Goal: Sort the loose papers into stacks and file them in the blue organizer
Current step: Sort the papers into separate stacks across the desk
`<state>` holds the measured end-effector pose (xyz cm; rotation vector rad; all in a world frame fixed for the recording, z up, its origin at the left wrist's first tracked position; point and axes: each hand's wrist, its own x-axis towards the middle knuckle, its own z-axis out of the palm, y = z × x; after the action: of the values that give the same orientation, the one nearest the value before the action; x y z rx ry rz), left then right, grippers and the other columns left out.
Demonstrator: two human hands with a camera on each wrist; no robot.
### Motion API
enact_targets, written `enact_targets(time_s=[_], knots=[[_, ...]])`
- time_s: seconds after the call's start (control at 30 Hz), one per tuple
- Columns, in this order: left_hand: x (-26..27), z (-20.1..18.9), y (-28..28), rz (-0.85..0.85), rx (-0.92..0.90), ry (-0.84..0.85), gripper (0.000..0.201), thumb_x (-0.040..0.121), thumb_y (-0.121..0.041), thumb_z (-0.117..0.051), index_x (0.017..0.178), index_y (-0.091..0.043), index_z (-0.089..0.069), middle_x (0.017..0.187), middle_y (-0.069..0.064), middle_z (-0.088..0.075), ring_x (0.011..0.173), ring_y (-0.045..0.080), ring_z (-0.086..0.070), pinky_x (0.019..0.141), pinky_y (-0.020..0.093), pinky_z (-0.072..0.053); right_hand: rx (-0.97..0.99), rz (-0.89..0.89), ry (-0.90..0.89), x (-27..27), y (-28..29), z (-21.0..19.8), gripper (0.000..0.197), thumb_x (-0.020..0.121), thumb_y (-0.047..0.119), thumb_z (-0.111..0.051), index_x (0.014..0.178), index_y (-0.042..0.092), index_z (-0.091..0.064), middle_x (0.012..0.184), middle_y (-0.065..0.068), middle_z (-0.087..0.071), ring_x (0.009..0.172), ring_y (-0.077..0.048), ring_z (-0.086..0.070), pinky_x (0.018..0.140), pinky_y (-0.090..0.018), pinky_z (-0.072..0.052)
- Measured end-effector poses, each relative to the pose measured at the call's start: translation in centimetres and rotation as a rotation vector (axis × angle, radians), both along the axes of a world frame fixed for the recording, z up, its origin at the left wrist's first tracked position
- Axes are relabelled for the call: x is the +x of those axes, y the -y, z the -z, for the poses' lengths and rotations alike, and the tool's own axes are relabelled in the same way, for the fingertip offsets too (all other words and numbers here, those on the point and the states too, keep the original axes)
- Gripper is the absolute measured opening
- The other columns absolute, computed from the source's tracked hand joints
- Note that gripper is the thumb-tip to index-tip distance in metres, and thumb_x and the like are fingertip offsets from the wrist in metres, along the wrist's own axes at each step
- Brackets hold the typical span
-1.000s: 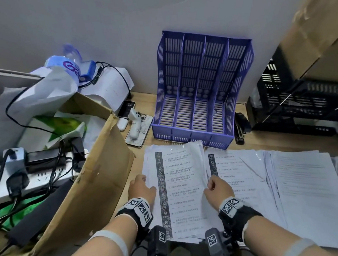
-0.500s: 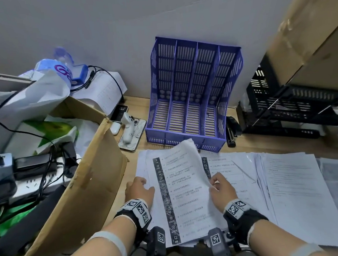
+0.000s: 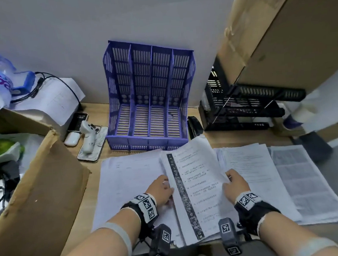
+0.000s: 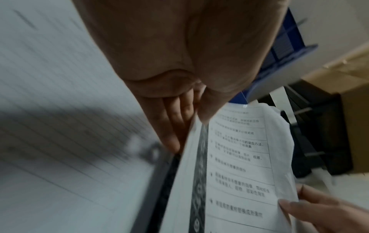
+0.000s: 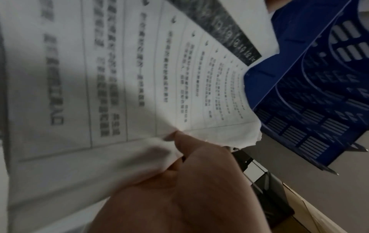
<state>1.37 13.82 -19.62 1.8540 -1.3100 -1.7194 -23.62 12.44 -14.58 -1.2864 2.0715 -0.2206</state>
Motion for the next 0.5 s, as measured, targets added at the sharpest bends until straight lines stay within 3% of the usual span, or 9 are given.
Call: enact_targets(time_s=[0.07, 0.13, 0.2, 0.27, 0.33, 0.4, 0.47, 0.5], knots=[[-1.3, -0.1, 0.2, 0.016, -0.011, -0.003, 0.043, 0.094, -0.008, -0.057, 0.137, -0.009, -0.051, 0.131, 0.014, -0.062, 0.099, 0.030, -0.070, 0.094, 0.049, -0.056, 0.009, 0.068, -0.057, -1.6, 0.1, -0.4, 0.022, 0.084, 0.000, -0.044, 0.099, 0.014, -0.048, 0.090, -0.013, -0.060, 0.071, -0.028, -0.053, 0.058, -0.027, -0.040], [-1.6, -0.1, 0.1, 0.102, -0.046, 0.114, 0.047, 0.095, -0.018, -0.058, 0.142, -0.019, -0.049, 0.146, 0.008, -0.051, 0.113, 0.025, -0.066, 0.100, 0.040, -0.053, 0.004, 0.104, -0.057, -2.5, 0.1, -0.2, 0.024, 0.081, -0.002, -0.043, 0.100, 0.012, -0.049, 0.092, -0.017, -0.061, 0.074, -0.030, -0.054, 0.064, -0.030, -0.042], [-1.2, -0.3, -0.3, 0.189, -0.084, 0.252, 0.047, 0.097, -0.023, -0.055, 0.143, -0.024, -0.048, 0.152, 0.002, -0.044, 0.133, 0.023, -0.051, 0.111, 0.035, -0.042, 0.016, 0.095, -0.039, -2.6, -0.1, 0.2, 0.026, 0.081, -0.002, -0.042, 0.099, 0.014, -0.049, 0.093, -0.016, -0.062, 0.074, -0.030, -0.055, 0.065, -0.030, -0.044], [-0.5, -0.5, -0.7, 0.194, -0.124, 0.301, 0.043, 0.097, -0.018, -0.053, 0.139, -0.024, -0.052, 0.150, 0.002, -0.046, 0.135, 0.024, -0.049, 0.112, 0.035, -0.040, 0.048, 0.075, -0.008, -2.0, -0.2, 0.9, 0.028, 0.082, -0.002, -0.043, 0.103, 0.016, -0.048, 0.098, -0.013, -0.060, 0.077, -0.029, -0.054, 0.066, -0.029, -0.043], [0.5, -0.8, -1.3, 0.080, -0.148, 0.277, 0.038, 0.095, -0.011, -0.051, 0.129, -0.024, -0.060, 0.141, 0.005, -0.056, 0.124, 0.030, -0.058, 0.106, 0.039, -0.047, 0.095, 0.069, -0.001, -0.8, -0.3, 1.6, 0.034, 0.085, 0.002, -0.048, 0.116, 0.015, -0.047, 0.109, -0.013, -0.058, 0.086, -0.029, -0.054, 0.072, -0.028, -0.042], [1.9, -0.8, -1.6, -0.098, -0.171, 0.263, 0.033, 0.092, -0.007, -0.050, 0.114, -0.027, -0.063, 0.129, 0.005, -0.062, 0.111, 0.028, -0.064, 0.099, 0.038, -0.051, 0.065, 0.053, -0.143, 0.4, -0.2, 2.0, 0.041, 0.084, 0.011, -0.057, 0.123, 0.016, -0.045, 0.121, -0.011, -0.053, 0.106, -0.030, -0.051, 0.082, -0.034, -0.044], [4.0, -0.5, -1.9, -0.219, -0.177, 0.360, 0.033, 0.088, -0.006, -0.052, 0.112, -0.026, -0.062, 0.129, 0.006, -0.056, 0.102, 0.022, -0.061, 0.093, 0.032, -0.049, -0.032, 0.029, -0.209, 1.9, 0.0, 1.8, 0.039, 0.081, 0.015, -0.060, 0.118, 0.018, -0.049, 0.119, -0.008, -0.051, 0.116, -0.029, -0.046, 0.089, -0.039, -0.044], [5.2, -0.2, -2.2, -0.258, -0.133, 0.446, 0.034, 0.087, -0.007, -0.054, 0.117, -0.024, -0.061, 0.132, 0.008, -0.051, 0.106, 0.024, -0.059, 0.095, 0.034, -0.049, -0.042, 0.005, -0.137, 2.9, 0.1, 2.0, 0.032, 0.082, 0.014, -0.059, 0.113, 0.018, -0.051, 0.114, -0.007, -0.055, 0.112, -0.028, -0.049, 0.089, -0.038, -0.046]])
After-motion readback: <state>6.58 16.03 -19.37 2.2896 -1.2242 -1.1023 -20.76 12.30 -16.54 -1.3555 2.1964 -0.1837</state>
